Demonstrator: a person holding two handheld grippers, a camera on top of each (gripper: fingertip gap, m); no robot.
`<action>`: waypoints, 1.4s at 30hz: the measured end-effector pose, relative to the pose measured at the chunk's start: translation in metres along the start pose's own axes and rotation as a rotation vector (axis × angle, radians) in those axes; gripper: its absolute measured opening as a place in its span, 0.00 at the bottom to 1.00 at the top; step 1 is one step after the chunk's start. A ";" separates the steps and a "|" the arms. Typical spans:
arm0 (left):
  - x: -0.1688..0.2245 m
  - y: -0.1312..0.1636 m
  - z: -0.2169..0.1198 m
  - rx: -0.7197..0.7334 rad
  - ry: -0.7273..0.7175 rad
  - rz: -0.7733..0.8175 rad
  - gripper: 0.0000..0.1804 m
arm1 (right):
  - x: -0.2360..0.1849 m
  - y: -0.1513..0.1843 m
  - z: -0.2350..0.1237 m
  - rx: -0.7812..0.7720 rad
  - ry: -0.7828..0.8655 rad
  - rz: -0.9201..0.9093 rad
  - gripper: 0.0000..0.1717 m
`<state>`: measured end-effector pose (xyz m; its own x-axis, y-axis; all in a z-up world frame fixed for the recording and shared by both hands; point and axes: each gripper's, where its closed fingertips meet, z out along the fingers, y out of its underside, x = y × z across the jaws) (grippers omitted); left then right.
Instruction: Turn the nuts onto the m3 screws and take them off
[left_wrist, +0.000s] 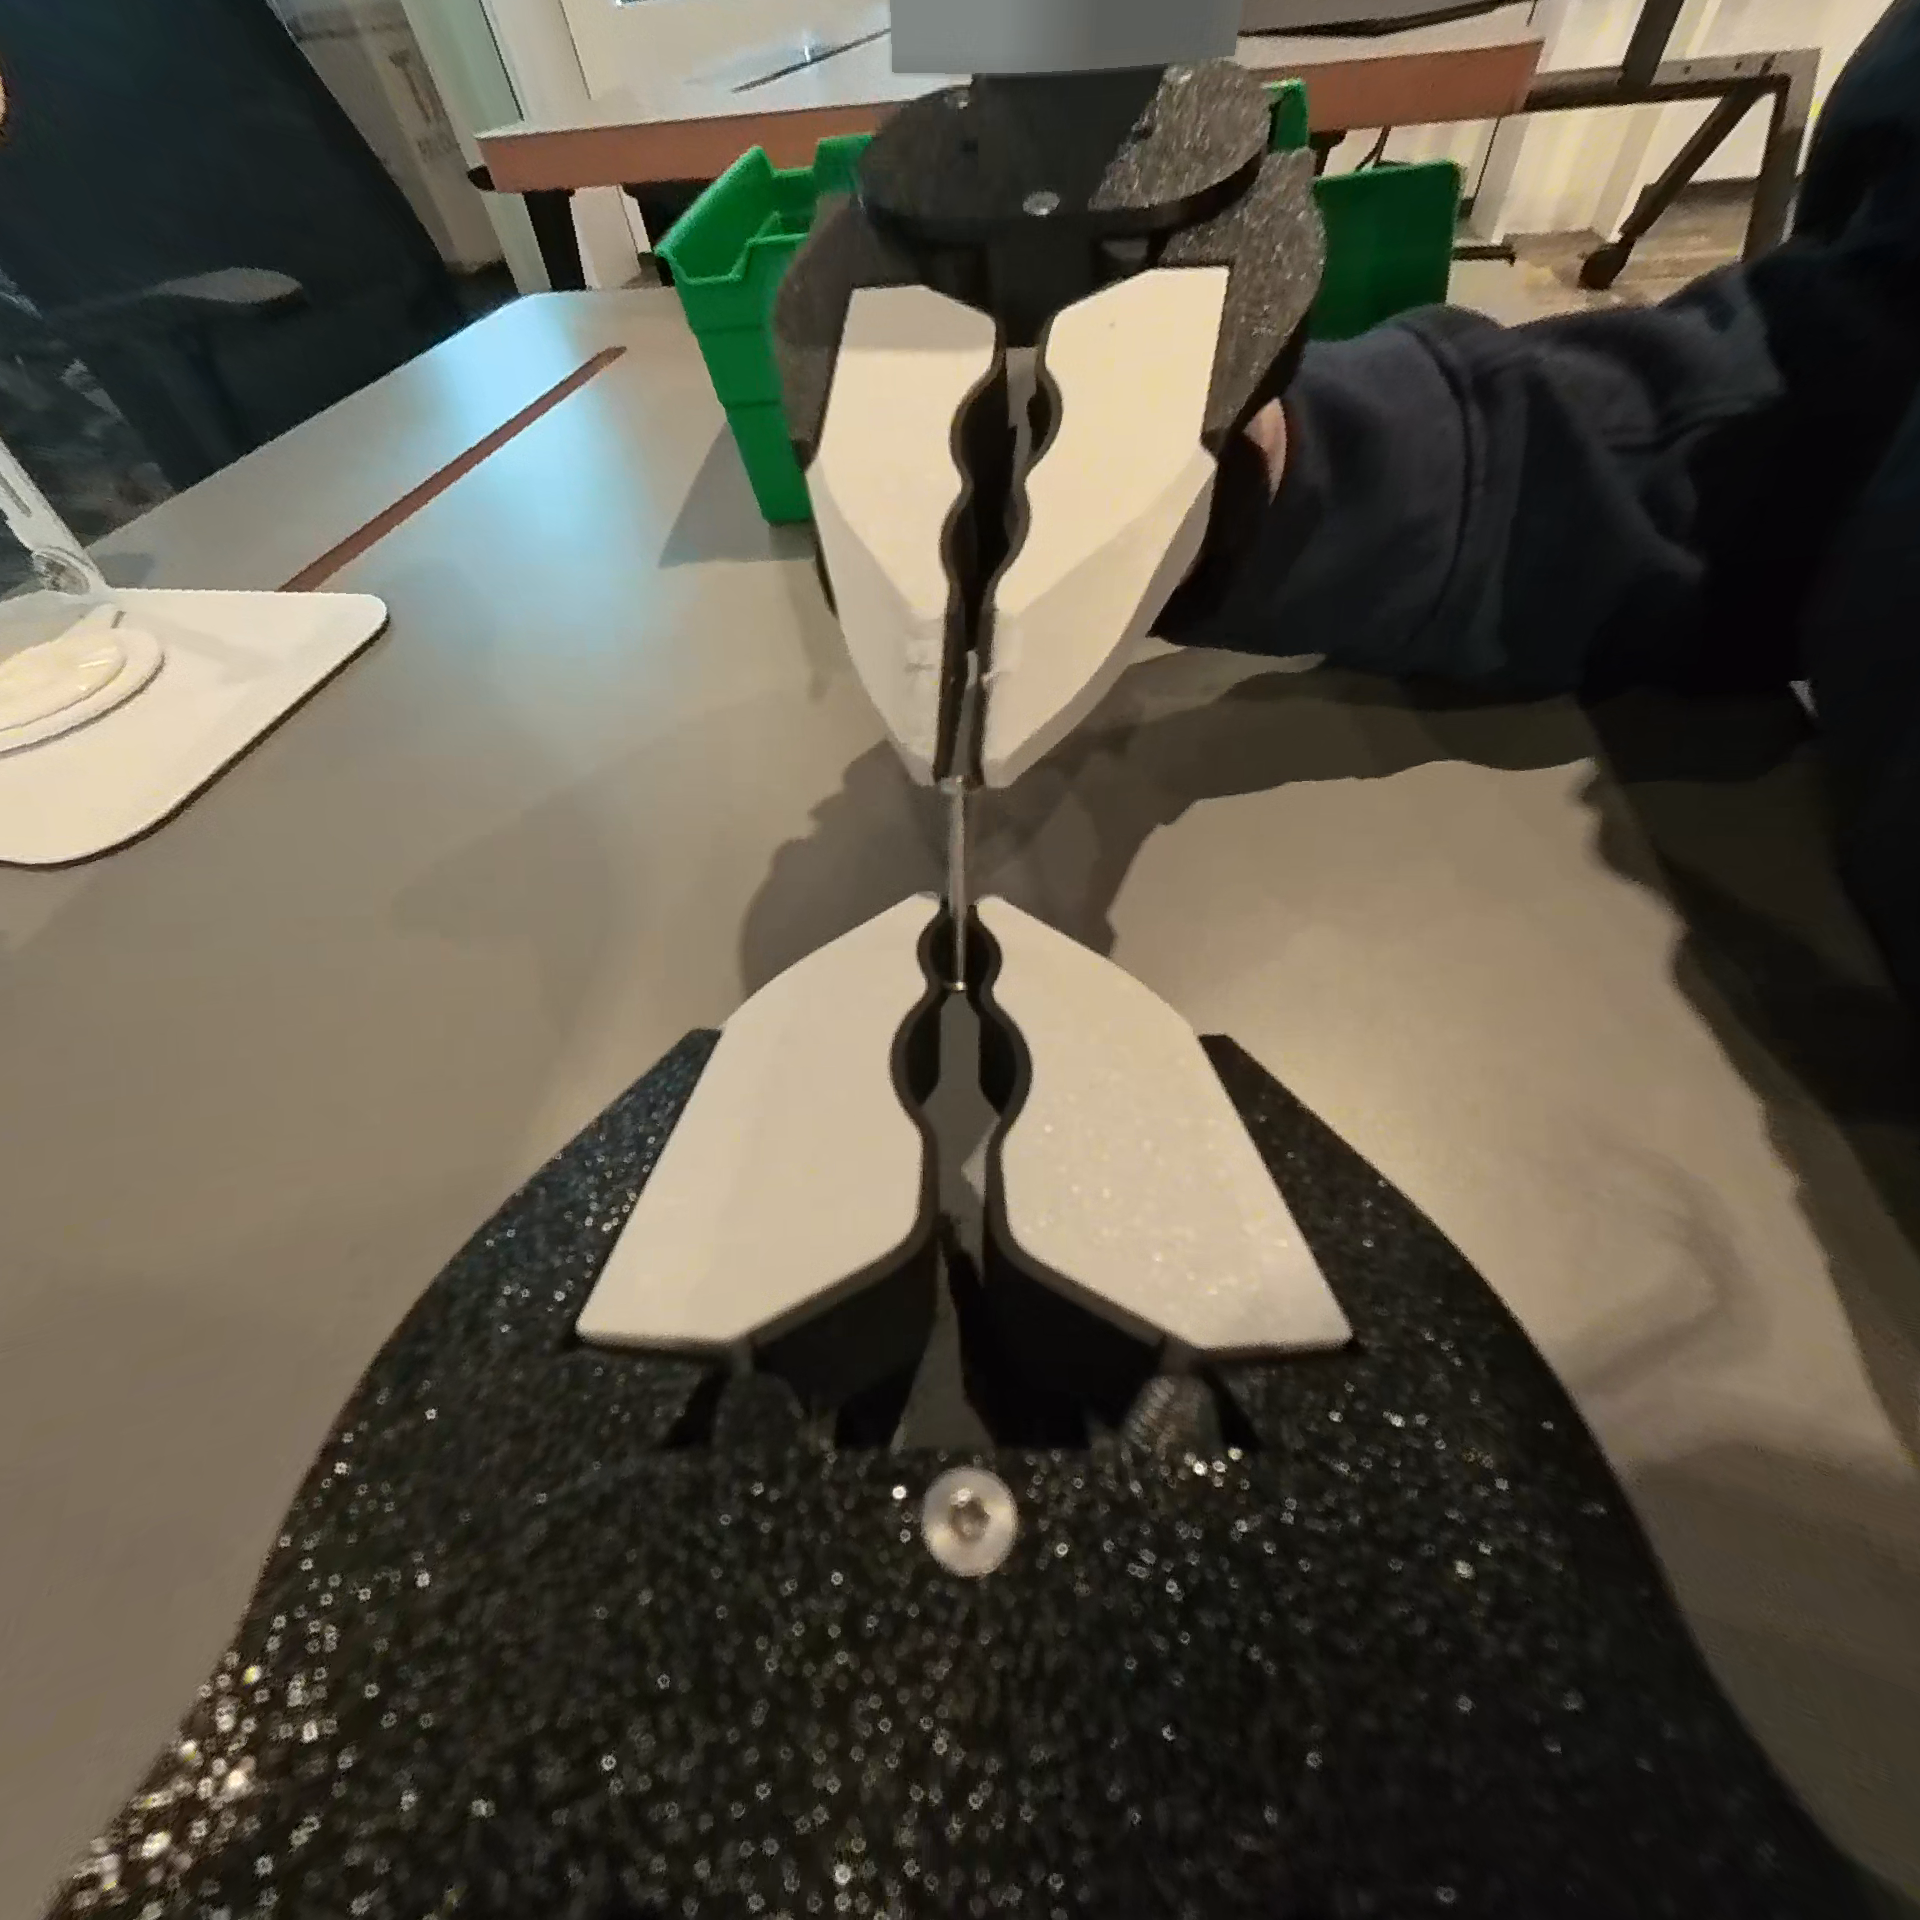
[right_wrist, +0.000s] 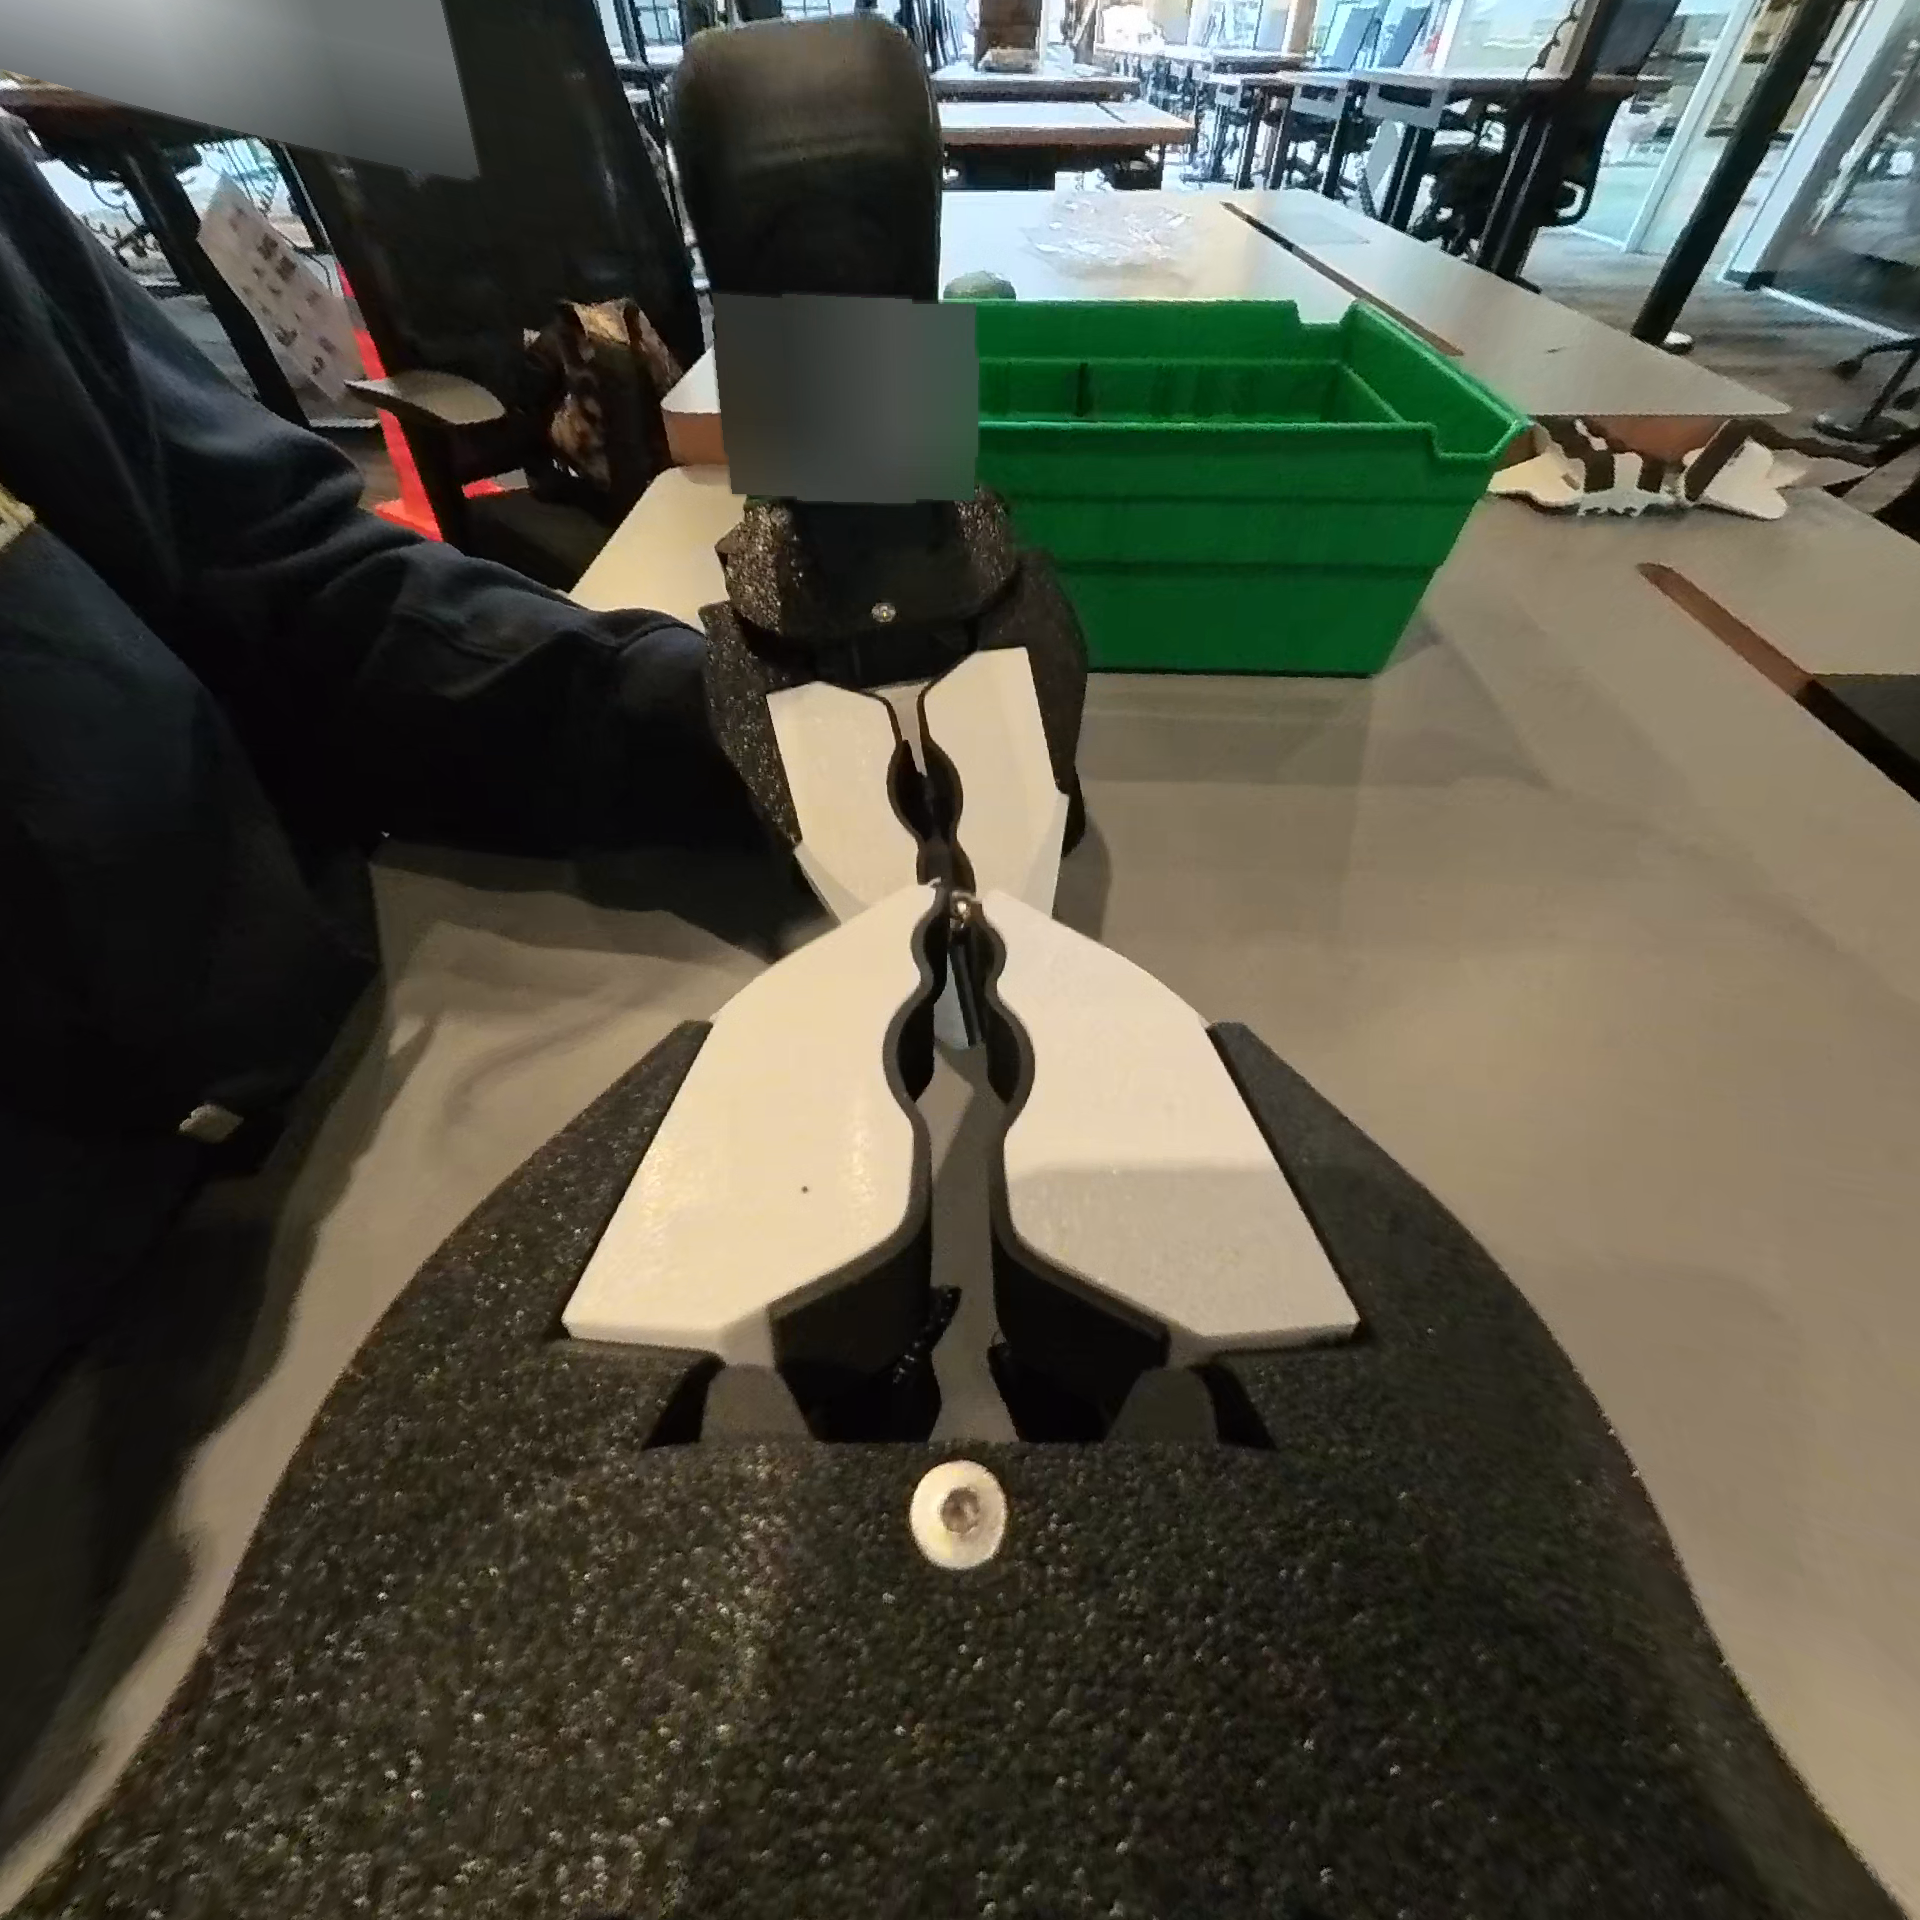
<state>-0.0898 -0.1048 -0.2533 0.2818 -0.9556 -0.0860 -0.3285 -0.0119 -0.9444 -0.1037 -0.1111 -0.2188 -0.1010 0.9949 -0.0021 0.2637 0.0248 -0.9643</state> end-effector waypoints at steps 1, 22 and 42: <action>0.000 0.000 0.000 -0.004 -0.001 0.001 0.01 | 0.000 0.001 0.000 -0.007 0.000 -0.002 0.02; -0.007 -0.018 -0.008 0.144 0.015 -0.119 0.00 | 0.005 -0.016 -0.004 0.125 0.052 -0.014 0.06; -0.076 -0.033 -0.076 0.360 -0.519 -0.160 0.01 | 0.077 0.016 -0.030 0.133 0.511 0.008 0.02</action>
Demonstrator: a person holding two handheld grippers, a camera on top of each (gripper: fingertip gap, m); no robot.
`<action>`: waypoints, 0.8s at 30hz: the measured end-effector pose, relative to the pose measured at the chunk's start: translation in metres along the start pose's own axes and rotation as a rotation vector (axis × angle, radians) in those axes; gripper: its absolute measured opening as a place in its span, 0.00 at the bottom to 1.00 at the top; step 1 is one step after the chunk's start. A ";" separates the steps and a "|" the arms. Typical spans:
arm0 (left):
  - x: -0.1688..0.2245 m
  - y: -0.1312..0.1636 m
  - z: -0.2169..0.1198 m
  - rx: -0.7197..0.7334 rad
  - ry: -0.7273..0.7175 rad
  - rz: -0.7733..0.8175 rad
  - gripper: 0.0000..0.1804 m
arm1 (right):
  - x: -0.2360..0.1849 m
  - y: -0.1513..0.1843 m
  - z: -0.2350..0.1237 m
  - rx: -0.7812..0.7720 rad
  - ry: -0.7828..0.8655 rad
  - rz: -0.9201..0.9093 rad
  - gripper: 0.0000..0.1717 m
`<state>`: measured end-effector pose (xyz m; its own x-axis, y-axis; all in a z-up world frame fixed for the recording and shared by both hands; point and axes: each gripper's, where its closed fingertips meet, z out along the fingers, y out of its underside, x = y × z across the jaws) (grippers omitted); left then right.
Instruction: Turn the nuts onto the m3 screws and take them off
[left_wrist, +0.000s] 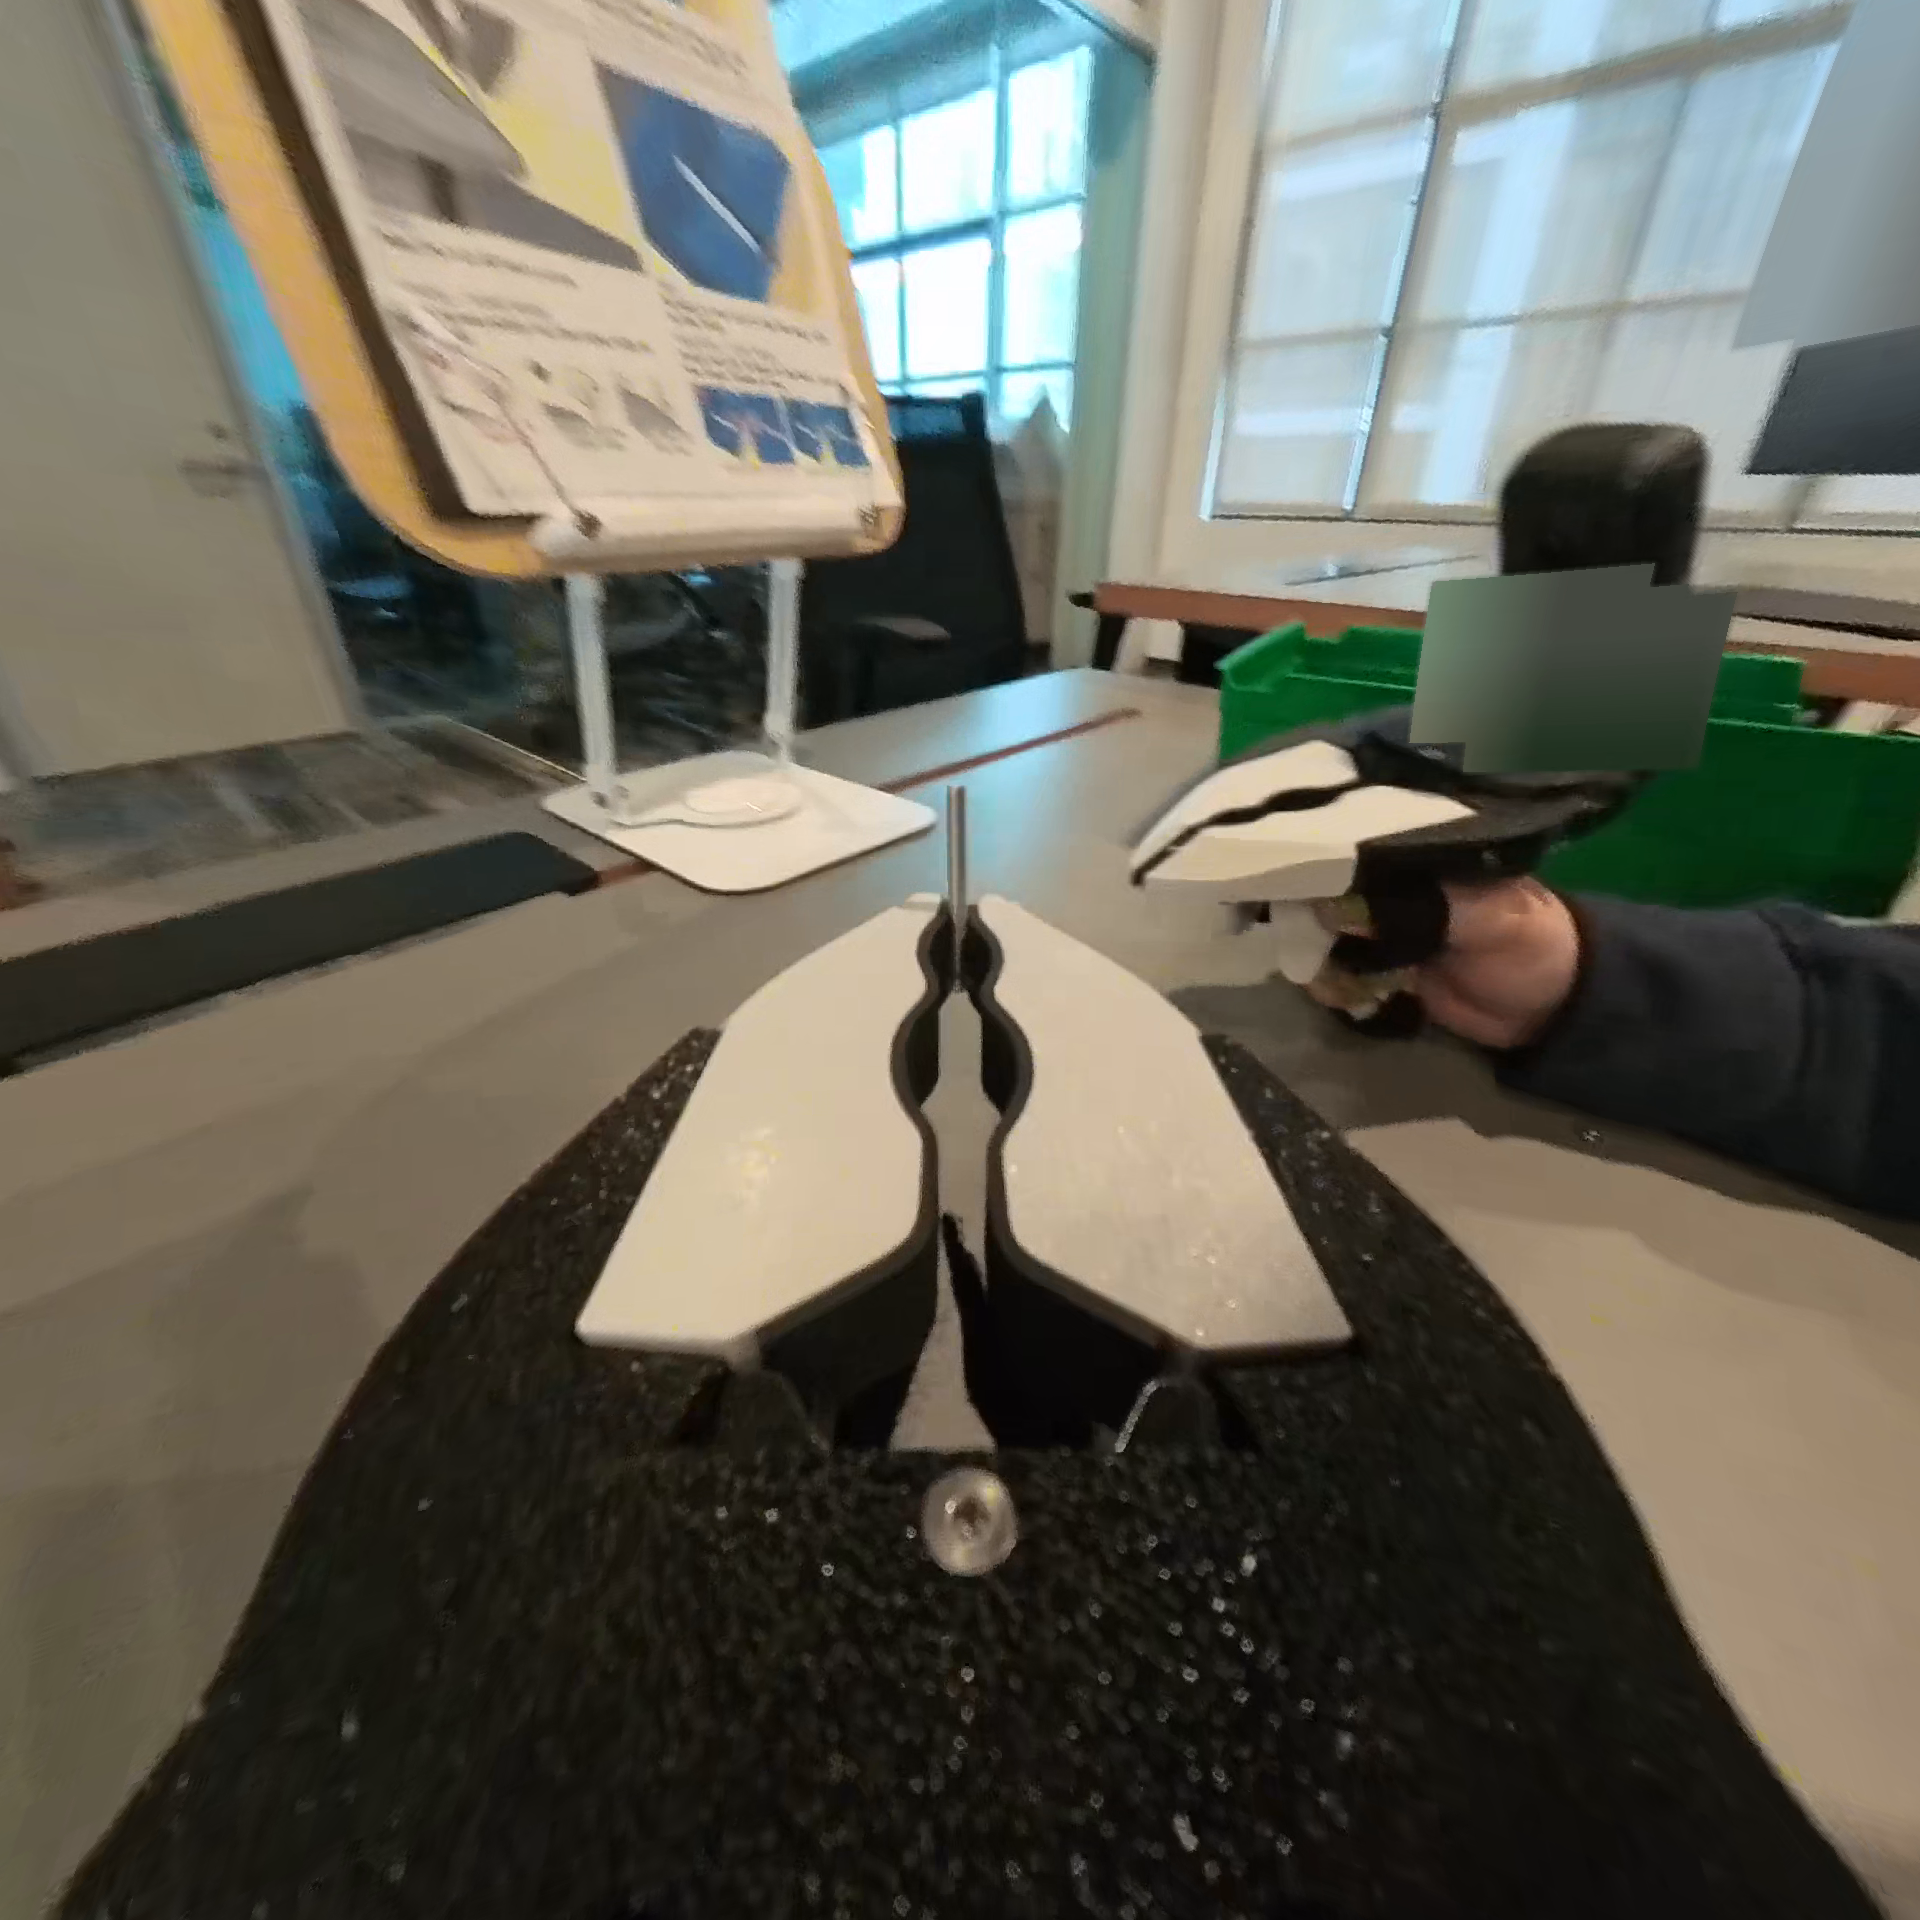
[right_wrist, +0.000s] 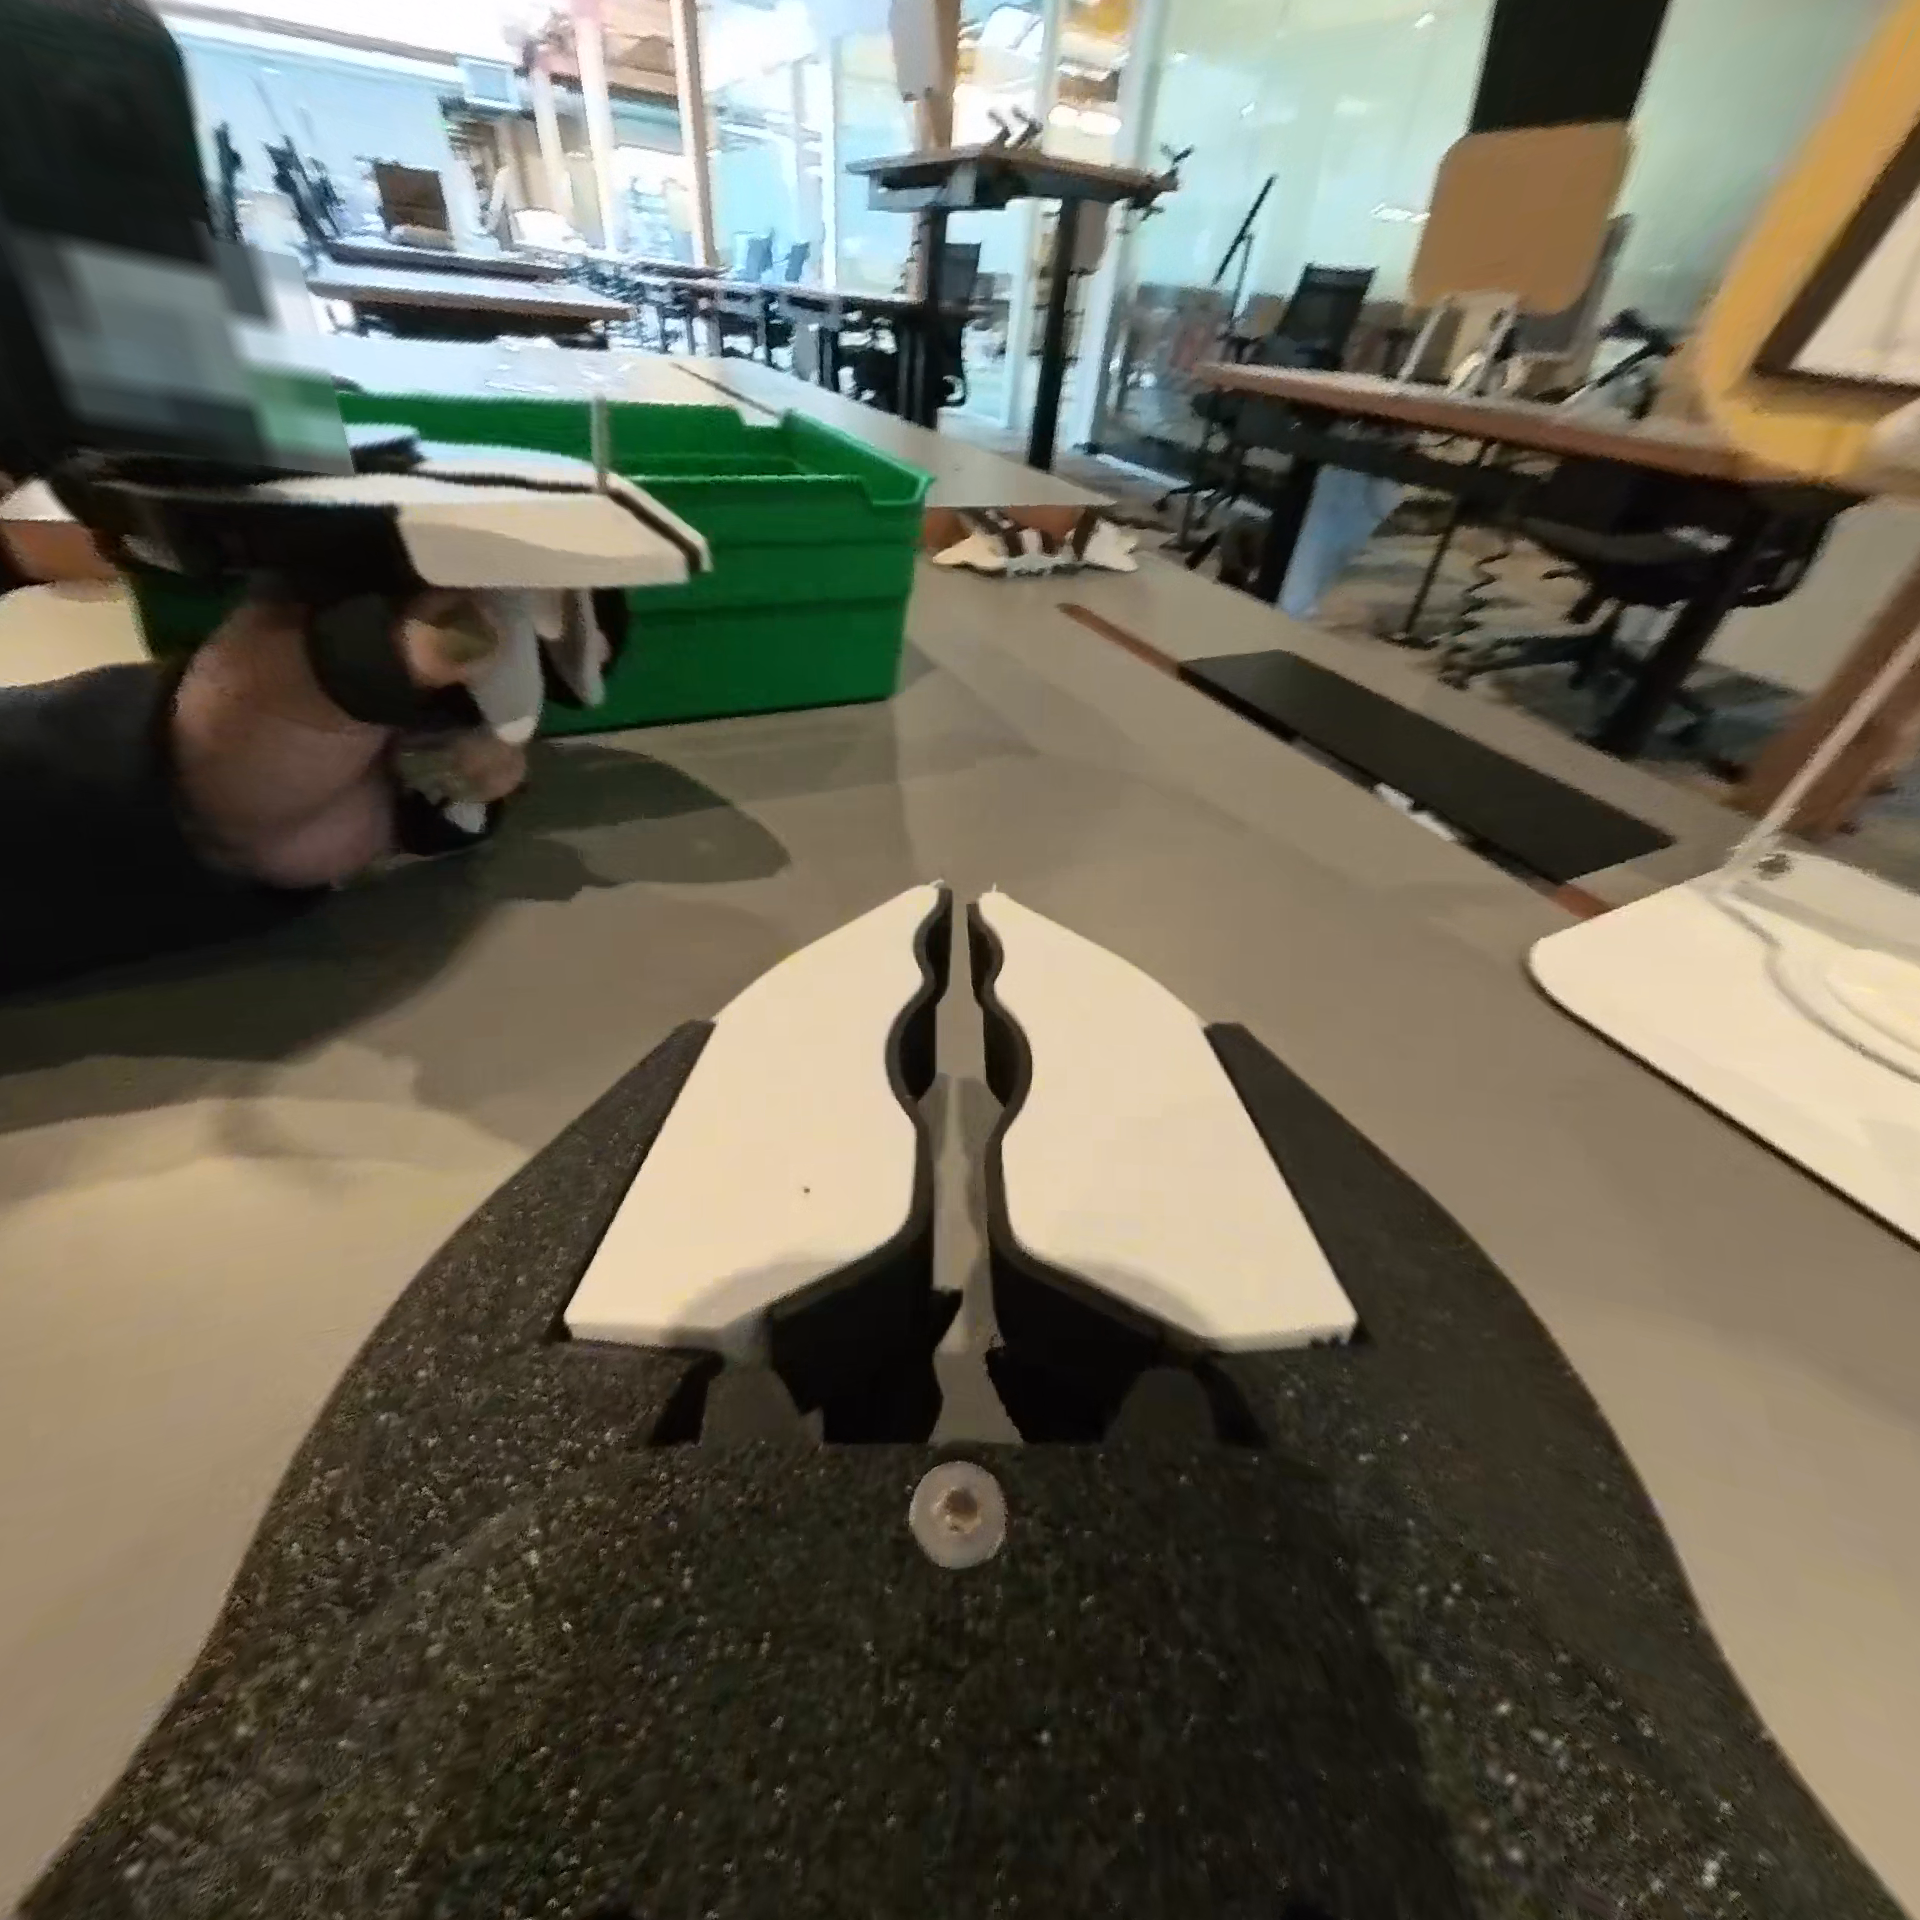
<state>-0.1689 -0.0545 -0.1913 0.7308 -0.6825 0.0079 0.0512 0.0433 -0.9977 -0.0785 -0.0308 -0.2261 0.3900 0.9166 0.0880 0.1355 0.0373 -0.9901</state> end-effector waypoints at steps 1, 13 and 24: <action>-0.004 -0.003 -0.003 0.011 -0.027 0.011 0.01 | 0.001 -0.001 0.000 0.006 0.021 -0.018 0.01; -0.034 -0.041 -0.037 0.167 -0.234 0.102 0.01 | 0.014 -0.007 -0.001 0.043 0.202 -0.196 0.00; 0.016 -0.023 -0.011 0.106 -0.008 0.147 0.01 | 0.071 -0.035 -0.055 0.253 0.542 -0.176 0.00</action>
<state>-0.1656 -0.0741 -0.1688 0.7410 -0.6574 -0.1370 0.0140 0.2191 -0.9756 -0.0050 0.0109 -0.1789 0.7973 0.5583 0.2293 0.0458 0.3229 -0.9453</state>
